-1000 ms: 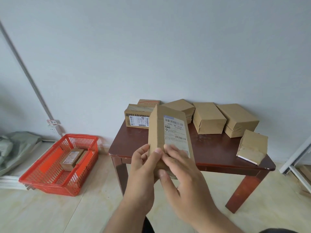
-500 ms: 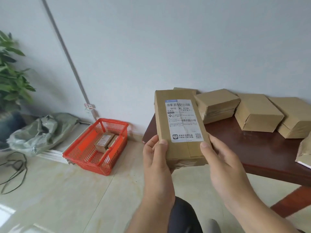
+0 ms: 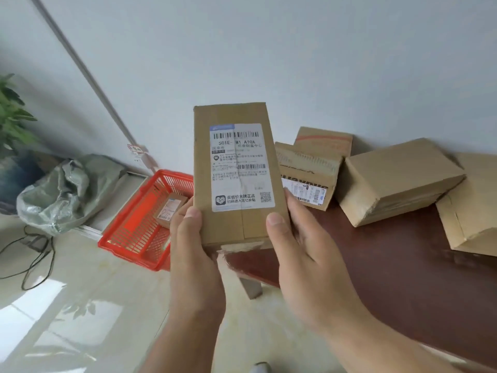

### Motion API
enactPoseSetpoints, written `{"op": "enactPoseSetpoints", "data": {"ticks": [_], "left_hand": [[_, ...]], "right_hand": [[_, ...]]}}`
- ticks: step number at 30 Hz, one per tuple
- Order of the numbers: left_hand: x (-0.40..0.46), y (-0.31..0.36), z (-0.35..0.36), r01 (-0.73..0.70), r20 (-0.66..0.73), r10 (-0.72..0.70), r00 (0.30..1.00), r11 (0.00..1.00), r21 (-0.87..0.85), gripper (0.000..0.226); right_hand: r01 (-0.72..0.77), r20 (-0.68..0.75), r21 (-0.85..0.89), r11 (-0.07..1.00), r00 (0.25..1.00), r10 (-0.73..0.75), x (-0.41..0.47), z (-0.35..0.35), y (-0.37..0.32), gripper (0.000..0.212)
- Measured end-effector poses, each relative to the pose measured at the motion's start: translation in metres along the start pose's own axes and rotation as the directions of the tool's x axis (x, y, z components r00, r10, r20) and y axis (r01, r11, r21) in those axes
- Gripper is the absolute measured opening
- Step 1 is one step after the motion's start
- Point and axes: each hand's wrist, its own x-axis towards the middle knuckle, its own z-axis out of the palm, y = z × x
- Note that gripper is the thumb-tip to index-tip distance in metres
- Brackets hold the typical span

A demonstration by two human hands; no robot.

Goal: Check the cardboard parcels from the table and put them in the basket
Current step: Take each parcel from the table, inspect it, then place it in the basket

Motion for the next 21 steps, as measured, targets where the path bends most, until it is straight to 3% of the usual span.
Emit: {"op": "enactPoseSetpoints", "data": {"ticks": [4, 7, 13, 21], "left_hand": [[-0.002, 0.087, 0.011, -0.028, -0.019, 0.034, 0.999, 0.971, 0.238, 0.039], [-0.021, 0.168, 0.028, 0.034, -0.089, -0.01, 0.996, 0.961, 0.274, 0.036], [-0.048, 0.299, 0.052, 0.131, -0.101, -0.105, 0.989, 0.941, 0.311, 0.036], [-0.019, 0.352, 0.038, 0.183, -0.126, -0.142, 0.982, 0.883, 0.432, 0.037]], "right_hand": [[-0.124, 0.047, 0.052, 0.991, 0.991, 0.122, 0.021, 0.009, -0.08, 0.04], [-0.212, 0.081, 0.063, 0.975, 0.975, 0.207, 0.023, 0.014, -0.146, 0.044], [-0.249, 0.096, 0.012, 0.968, 0.964, 0.247, 0.025, 0.026, -0.264, 0.045], [-0.263, 0.129, -0.063, 0.963, 0.954, 0.269, 0.057, 0.055, -0.303, 0.043]]}}
